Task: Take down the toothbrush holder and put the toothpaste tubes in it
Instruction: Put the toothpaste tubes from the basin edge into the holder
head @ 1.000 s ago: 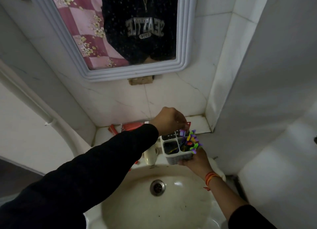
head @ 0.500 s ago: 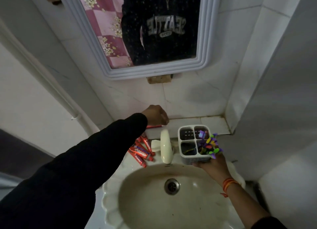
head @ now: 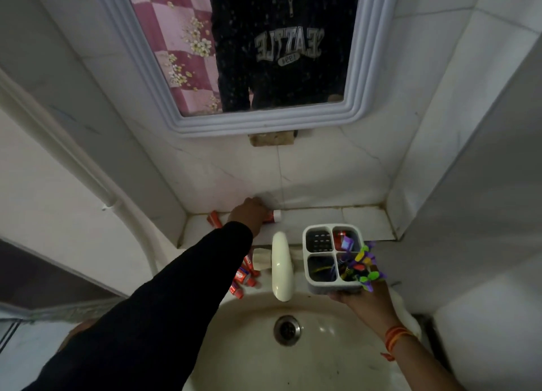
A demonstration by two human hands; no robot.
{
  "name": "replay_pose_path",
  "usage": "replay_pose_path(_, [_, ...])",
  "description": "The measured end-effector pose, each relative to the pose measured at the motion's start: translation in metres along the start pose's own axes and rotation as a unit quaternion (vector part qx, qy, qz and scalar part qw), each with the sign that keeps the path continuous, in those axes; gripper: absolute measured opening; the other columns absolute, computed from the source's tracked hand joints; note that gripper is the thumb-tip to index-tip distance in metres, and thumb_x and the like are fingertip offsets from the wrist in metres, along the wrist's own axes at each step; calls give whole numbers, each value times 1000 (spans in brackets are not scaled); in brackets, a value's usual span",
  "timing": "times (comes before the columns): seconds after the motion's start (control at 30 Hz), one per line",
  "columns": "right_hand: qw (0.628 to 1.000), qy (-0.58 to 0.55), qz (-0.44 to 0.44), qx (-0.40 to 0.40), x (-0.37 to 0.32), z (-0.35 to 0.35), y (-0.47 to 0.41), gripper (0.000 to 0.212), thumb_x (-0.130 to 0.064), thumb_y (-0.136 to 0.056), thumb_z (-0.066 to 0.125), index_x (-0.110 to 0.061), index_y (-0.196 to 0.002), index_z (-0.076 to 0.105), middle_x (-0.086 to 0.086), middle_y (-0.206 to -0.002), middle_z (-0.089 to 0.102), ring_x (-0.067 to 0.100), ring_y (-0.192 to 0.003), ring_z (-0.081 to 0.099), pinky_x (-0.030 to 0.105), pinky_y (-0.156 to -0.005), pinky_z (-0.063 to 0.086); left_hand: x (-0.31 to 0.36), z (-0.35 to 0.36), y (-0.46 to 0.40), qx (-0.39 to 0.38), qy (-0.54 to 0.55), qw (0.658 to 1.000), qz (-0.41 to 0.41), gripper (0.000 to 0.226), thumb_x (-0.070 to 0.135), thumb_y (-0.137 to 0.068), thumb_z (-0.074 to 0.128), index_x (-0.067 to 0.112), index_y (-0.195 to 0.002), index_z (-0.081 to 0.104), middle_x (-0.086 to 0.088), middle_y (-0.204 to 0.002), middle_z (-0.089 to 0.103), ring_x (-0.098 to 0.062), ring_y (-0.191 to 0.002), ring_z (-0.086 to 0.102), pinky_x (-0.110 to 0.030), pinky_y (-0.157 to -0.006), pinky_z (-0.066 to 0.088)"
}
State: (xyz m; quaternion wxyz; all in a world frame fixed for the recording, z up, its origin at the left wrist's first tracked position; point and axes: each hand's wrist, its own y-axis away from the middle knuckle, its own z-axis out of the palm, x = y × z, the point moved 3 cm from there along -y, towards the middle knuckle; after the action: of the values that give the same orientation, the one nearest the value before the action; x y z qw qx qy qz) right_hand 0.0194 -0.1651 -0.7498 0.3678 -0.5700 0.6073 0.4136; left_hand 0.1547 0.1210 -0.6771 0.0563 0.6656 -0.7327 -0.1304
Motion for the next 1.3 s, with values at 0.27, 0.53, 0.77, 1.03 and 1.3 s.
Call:
replay_pose_path(0.27, [1000,4,7,-6,-2,-1,0,68,-26,-51,92,-29,-112,63,-17,-105,70,-8,-103,61,14,-86,51,20,-14,3,51,-55,994,81,47,21,-85,61,17,-130,49,-13,-126,58,-34,-111,57,-42,-82,44])
replay_pose_path(0.53, [1000,0,-4,-1,-13,-2,1,63,-14,-54,91,-20,-111,63,-16,-103,67,-22,-98,55,-2,-77,42,51,-94,36,131,-114,967,189,47,44,-86,62,35,-132,55,1,-114,67,-25,-99,66,-40,-87,40])
replay_pose_path(0.77, [1000,4,5,3,-17,-4,5,80,-25,-46,91,-15,-119,61,-5,-110,70,7,-106,63,4,-85,46,90,-186,81,140,-17,972,187,53,40,-73,84,35,-124,69,4,-111,73,-19,-99,67,-31,-78,48])
replay_pose_path(1.03, [1000,-4,0,2,-21,-4,9,82,-33,-43,88,-18,-119,61,-4,-113,69,9,-110,62,26,-95,52,156,-188,82,-5,58,976,212,39,37,-72,87,19,-106,79,2,-102,74,-15,-91,68,-24,-72,49])
replay_pose_path(1.3, [1000,-18,10,-5,-20,-6,8,87,-24,-47,90,-17,-126,55,-4,-118,65,8,-113,59,4,-89,44,165,-158,69,-27,161,976,146,27,12,-78,82,8,-105,78,-5,-100,76,-16,-76,73,-28,-76,63])
